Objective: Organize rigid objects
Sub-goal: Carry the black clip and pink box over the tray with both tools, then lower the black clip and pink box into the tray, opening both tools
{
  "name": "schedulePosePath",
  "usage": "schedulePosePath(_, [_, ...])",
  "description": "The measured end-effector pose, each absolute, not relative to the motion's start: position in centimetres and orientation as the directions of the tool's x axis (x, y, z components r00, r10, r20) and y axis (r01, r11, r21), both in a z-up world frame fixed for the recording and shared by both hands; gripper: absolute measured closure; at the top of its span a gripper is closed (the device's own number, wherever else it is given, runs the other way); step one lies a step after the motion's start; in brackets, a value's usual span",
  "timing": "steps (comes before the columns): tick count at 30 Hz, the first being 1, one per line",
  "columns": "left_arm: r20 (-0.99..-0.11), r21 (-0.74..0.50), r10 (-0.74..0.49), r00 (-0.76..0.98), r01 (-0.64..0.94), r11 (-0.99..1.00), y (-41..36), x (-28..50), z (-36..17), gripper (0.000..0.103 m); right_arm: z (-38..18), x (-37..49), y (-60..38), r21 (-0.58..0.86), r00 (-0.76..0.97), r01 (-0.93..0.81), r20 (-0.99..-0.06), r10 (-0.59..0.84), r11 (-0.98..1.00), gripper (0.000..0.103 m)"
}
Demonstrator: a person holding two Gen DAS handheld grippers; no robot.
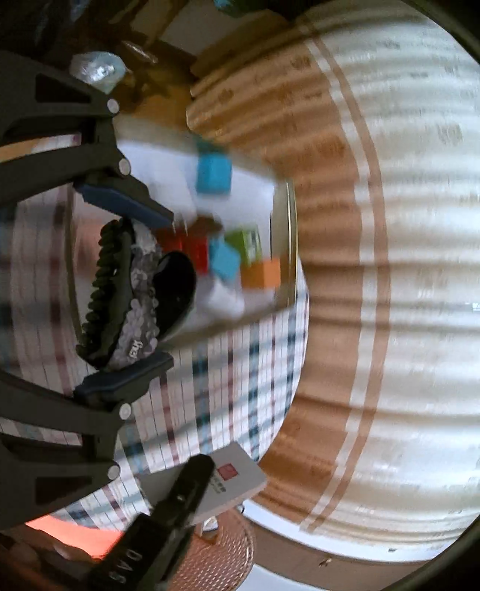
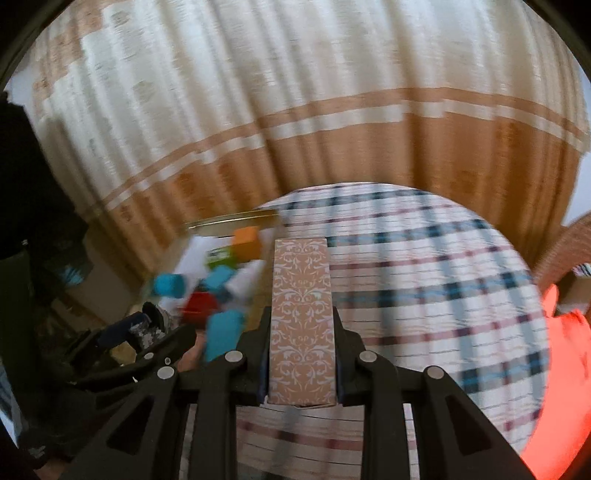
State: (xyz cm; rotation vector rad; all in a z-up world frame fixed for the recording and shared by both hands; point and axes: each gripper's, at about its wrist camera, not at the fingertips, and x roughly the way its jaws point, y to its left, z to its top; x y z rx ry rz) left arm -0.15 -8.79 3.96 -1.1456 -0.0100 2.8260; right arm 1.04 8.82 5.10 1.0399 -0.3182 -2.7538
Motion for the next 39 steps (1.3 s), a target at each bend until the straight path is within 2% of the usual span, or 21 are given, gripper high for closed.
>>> schedulePosePath(8, [-0.670, -0.045, 0.016, -0.742, 0.019, -0.999, -14.2, -0.6, 4.4, 0.033, 6.1, -1.7, 3.9, 0.281, -0.721, 0.184, -0.613, -0.324, -0.942, 0.075])
schedulePosePath(17, [-0.658, -0.020, -0.033, -0.752, 0.061, -0.998, -15.8, -6.2, 5.2, 0.033, 6.5, -7.0, 0.5, 0.282, -0.710, 0.217, -0.612, -0.349, -0.935, 0.075])
schedulePosePath(39, [-0.756, -0.008, -0.054, -0.652, 0.092, -0.996, -16.3, -16.3, 1.7, 0.033, 1.2, -17.3, -1.0, 0.274, -0.598, 0.168, -0.736, -0.318, -0.947, 0.075])
